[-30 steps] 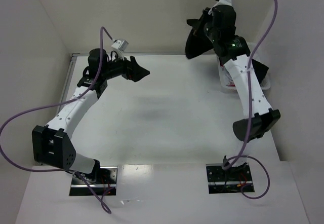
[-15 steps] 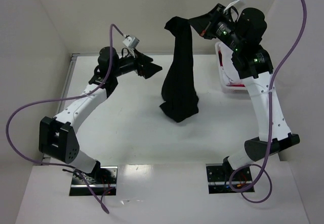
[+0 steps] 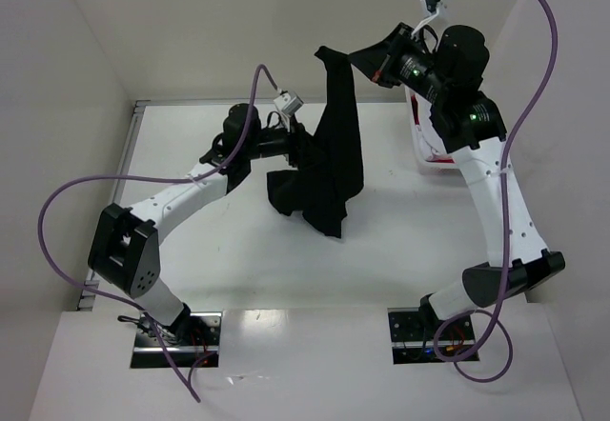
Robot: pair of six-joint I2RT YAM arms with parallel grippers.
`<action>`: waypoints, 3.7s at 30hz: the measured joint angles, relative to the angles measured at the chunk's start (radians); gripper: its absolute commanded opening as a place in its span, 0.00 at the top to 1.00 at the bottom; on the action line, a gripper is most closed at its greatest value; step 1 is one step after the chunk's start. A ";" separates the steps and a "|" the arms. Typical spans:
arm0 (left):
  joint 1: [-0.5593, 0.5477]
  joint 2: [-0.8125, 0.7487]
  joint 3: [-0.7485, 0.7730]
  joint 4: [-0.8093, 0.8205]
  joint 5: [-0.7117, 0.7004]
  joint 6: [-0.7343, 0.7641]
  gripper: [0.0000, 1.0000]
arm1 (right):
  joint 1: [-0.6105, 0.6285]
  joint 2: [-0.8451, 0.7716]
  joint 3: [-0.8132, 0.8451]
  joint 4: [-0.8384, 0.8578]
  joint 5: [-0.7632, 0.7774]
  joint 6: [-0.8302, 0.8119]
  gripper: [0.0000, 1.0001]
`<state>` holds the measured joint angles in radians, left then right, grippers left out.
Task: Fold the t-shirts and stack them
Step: Move the tshirt to the center of the board, then flatten out the tshirt
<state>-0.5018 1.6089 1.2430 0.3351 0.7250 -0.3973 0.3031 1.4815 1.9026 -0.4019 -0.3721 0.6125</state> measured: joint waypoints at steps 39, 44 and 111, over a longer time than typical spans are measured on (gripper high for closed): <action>0.048 -0.330 0.023 -0.590 -0.570 0.287 0.15 | 0.030 -0.148 -0.470 0.177 0.108 -0.023 0.94; 0.036 -0.130 -0.064 -0.703 -0.527 0.237 0.01 | 0.030 -0.078 -0.589 0.150 0.129 -0.035 0.74; 0.554 -0.133 -0.544 -0.530 -0.622 -0.335 1.00 | 0.167 0.072 -0.739 0.269 0.142 -0.071 0.01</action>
<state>0.0521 1.4761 0.6991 -0.1947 0.1028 -0.7319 0.4698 1.5539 1.1637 -0.1333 -0.2302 0.5419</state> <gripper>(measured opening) 0.010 0.999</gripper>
